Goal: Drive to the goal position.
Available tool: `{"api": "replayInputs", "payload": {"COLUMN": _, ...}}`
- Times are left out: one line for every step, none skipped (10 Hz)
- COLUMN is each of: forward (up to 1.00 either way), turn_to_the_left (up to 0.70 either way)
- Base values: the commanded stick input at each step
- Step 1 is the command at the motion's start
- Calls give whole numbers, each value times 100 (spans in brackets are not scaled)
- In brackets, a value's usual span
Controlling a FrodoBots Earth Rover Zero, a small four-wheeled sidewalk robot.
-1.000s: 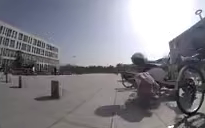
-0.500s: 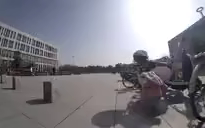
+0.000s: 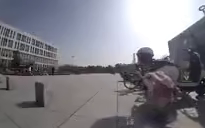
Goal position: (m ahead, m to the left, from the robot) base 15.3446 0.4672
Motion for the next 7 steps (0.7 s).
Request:
{"api": "replayInputs", "payload": {"forward": 50, "turn_to_the_left": 0}}
{"api": "replayInputs", "payload": {"forward": 50, "turn_to_the_left": 0}}
{"api": "replayInputs", "payload": {"forward": 50, "turn_to_the_left": 0}}
{"api": "replayInputs", "payload": {"forward": 50, "turn_to_the_left": 0}}
{"api": "replayInputs", "payload": {"forward": 50, "turn_to_the_left": 0}}
{"api": "replayInputs", "payload": {"forward": 50, "turn_to_the_left": 0}}
{"api": "replayInputs", "payload": {"forward": 50, "turn_to_the_left": 0}}
